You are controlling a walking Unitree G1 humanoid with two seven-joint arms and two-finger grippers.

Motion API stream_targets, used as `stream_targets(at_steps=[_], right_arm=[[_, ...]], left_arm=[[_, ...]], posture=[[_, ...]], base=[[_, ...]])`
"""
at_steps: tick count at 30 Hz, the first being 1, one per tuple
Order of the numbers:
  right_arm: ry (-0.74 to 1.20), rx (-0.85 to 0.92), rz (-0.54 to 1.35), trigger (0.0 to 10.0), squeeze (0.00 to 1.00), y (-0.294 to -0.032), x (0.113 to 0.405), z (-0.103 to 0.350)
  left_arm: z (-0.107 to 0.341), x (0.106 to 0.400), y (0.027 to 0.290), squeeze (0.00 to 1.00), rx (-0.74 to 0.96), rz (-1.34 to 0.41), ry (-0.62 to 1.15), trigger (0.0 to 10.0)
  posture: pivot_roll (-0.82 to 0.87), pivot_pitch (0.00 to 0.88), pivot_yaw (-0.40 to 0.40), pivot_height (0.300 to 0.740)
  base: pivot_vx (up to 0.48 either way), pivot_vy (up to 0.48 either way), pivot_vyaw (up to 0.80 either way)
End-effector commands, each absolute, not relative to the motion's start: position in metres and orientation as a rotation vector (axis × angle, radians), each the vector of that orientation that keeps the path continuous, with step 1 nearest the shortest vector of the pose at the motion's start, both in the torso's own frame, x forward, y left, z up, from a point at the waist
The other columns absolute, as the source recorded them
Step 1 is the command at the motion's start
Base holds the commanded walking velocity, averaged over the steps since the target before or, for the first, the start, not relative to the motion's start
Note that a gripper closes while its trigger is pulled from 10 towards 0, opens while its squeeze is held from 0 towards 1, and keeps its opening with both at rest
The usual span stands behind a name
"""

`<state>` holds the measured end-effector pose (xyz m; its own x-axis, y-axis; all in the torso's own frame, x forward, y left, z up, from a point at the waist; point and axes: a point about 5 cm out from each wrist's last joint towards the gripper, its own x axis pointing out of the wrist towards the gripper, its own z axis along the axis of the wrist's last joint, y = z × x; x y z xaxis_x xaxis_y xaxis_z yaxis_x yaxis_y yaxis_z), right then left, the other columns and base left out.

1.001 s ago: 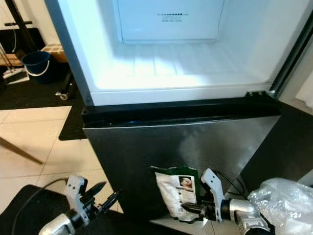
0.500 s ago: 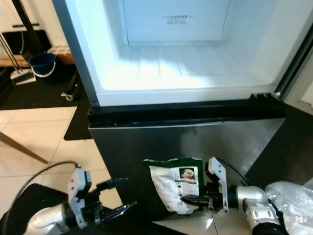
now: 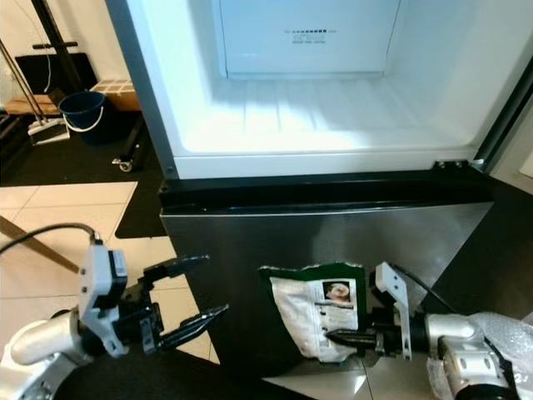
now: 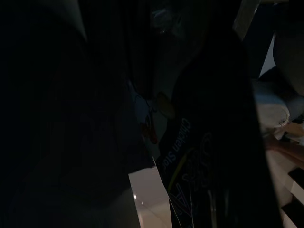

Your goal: Restocking fridge

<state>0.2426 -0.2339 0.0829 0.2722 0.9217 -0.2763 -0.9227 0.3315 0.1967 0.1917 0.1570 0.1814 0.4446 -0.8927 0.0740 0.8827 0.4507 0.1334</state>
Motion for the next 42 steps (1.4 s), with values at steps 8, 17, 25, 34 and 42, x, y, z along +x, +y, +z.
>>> stream_targets(at_steps=[8,17,25,34,42], right_arm=[[0.202,0.011,1.218,10.0,0.0,-0.246,0.246,0.124],[0.047,0.026,1.271,10.0,0.0,-0.237,0.25,0.158],[-0.137,0.074,1.282,10.0,0.0,-0.231,0.254,0.193],[-0.372,0.029,1.108,10.0,0.0,-0.216,0.284,0.238],[-0.449,-0.091,0.933,10.0,0.0,-0.198,0.308,0.26]], left_arm=[[0.19,0.197,0.165,0.0,0.018,-0.909,-0.192,10.0],[0.201,0.206,0.163,0.0,-0.007,-0.88,-0.236,10.0],[0.198,0.207,0.159,0.0,-0.018,-0.88,-0.226,10.0],[0.196,0.209,0.154,0.0,-0.01,-0.896,-0.218,10.0],[0.199,0.212,0.149,0.0,-0.015,-0.902,-0.235,10.0]], posture=[[0.06,0.0,0.028,0.74],[0.06,0.0,0.028,0.74],[0.06,0.0,0.027,0.74],[0.07,0.0,0.023,0.74],[0.07,0.0,0.023,0.74]], base=[[0.0,0.0,0.0],[0.0,0.0,0.0],[0.0,0.0,0.0],[0.0,0.0,0.0],[0.0,0.0,0.0]])
